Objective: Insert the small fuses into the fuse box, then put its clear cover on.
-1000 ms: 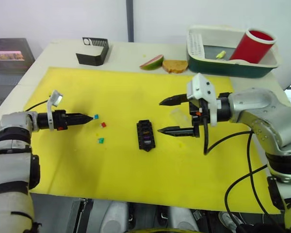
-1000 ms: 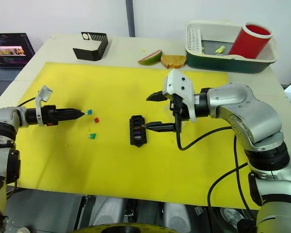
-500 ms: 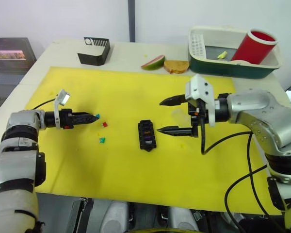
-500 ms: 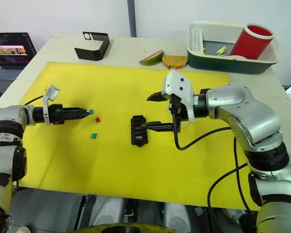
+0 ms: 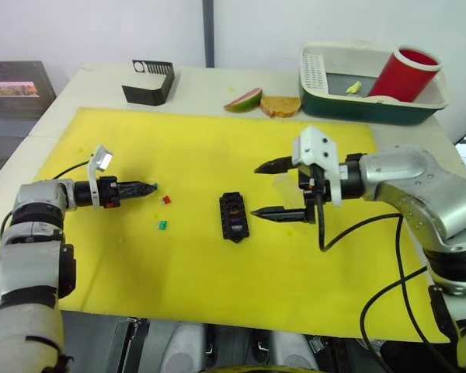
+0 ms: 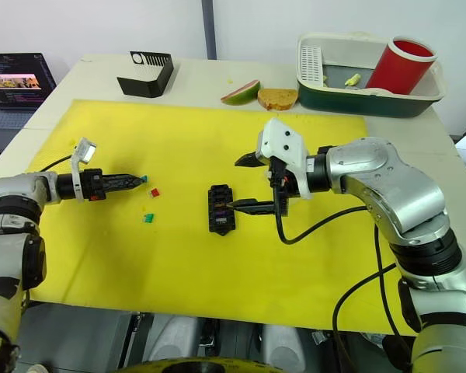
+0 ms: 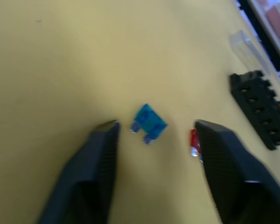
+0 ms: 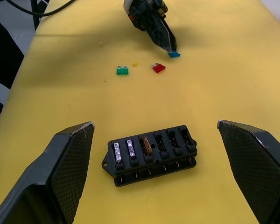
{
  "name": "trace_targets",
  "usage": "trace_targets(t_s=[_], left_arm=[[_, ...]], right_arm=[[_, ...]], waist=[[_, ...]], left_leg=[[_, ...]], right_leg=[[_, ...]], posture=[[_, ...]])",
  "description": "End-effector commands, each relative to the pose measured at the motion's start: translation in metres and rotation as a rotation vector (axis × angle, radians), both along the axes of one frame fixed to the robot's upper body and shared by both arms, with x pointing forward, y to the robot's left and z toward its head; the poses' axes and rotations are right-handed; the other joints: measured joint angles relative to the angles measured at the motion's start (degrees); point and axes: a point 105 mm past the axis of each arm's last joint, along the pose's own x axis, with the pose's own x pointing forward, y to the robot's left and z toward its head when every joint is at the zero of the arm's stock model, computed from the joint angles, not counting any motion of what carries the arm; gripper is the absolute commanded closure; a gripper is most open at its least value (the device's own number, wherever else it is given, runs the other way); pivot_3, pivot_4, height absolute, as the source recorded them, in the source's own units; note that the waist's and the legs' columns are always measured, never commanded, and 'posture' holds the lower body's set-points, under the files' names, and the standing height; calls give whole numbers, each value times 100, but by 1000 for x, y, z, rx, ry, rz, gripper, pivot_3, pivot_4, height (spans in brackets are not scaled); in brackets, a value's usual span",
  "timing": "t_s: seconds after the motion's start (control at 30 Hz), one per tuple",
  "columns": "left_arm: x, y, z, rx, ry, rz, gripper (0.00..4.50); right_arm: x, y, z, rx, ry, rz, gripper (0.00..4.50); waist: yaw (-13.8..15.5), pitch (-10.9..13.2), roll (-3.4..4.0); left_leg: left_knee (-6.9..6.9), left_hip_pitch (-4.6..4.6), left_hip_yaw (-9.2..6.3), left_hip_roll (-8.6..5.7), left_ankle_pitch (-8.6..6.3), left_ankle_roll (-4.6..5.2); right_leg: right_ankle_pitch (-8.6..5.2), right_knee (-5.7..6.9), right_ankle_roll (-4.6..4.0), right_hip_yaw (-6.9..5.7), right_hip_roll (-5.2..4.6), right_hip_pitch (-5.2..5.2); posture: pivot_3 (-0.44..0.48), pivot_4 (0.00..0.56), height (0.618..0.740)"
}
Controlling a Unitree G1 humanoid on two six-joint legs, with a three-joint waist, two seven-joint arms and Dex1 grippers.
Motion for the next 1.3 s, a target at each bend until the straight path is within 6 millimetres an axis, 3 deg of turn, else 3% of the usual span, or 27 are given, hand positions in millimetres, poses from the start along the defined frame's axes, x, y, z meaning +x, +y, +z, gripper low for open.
trace_targets(t_s=[0.03, 0.3, 0.6, 1.07, 1.17, 1.3], left_arm=[[-4, 5, -8, 6, 25, 14, 3118], [-5, 6, -9, 6, 26, 17, 3118], [5, -5, 7, -68, -8, 27, 3118], [9, -13, 5, -105, 3, 41, 3118], [9, -10, 4, -101, 4, 52, 4453], [7, -7, 3, -103, 5, 57, 4453]], right_arm=[[-4, 3, 7, -5, -53, 19, 0], [-5, 3, 5, -5, -52, 23, 0], [-4, 4, 4, -8, -51, 21, 0], [-3, 2, 0, -23, -49, -1, 0], [-4, 2, -1, -25, -49, 0, 0], [-4, 3, -2, -26, -48, 2, 0]], waist=[[1, 0, 0], [-8, 0, 0], [7, 0, 0], [14, -1, -1], [5, -1, -1], [0, -1, -1]], left_leg=[[0, 0, 1, 0, 0, 0], [0, 1, 1, 1, 0, 0], [0, 0, 1, 1, 0, 0], [1, 0, 1, 0, 0, 0], [1, 0, 1, 0, 0, 0], [1, 0, 1, 1, 0, -1]], right_leg=[[0, 0, 0, 0, 0, 0], [0, 0, 0, 0, 1, 0], [0, 0, 0, 0, 1, 0], [0, 0, 1, 0, 0, 1], [0, 0, 1, 0, 1, 1], [0, 0, 1, 0, 2, 0]], posture=[[0, 150, 740], [0, 150, 740], [0, 150, 740], [0, 150, 740], [0, 150, 740], [0, 150, 740]])
